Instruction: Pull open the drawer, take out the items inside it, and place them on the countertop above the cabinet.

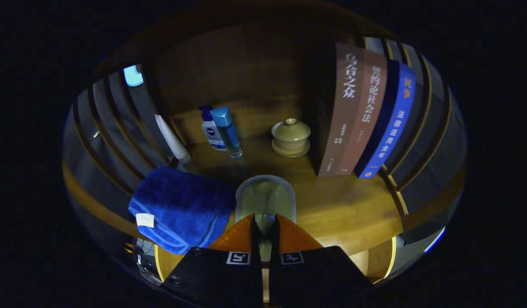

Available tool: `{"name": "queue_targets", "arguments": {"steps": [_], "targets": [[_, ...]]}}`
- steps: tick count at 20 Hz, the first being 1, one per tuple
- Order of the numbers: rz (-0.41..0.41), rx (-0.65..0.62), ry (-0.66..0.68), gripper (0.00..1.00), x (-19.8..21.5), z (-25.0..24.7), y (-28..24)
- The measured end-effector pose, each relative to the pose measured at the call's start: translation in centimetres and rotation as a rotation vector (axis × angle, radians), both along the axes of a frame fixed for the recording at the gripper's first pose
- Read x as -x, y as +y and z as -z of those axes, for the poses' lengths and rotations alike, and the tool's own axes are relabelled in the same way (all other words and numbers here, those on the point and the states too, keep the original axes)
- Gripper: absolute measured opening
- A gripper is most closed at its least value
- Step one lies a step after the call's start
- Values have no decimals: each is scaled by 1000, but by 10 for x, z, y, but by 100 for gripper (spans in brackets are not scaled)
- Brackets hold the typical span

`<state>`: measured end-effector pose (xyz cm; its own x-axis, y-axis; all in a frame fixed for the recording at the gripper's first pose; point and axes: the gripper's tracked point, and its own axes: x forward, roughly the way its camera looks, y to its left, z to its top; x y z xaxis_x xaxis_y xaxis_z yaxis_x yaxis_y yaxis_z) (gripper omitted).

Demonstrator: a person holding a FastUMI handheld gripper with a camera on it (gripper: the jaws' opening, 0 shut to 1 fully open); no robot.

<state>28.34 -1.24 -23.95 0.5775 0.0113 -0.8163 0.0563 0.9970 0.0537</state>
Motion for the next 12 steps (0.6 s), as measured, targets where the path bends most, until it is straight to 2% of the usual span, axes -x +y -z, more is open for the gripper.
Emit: {"name": "queue_targets", "arguments": {"steps": [4,9,12], "targets": [[4,-18,25,25,-8,11,3],[13,-25,-6,100,-10,5,3],[12,-22,-35,100,-5,-3,4]]}}
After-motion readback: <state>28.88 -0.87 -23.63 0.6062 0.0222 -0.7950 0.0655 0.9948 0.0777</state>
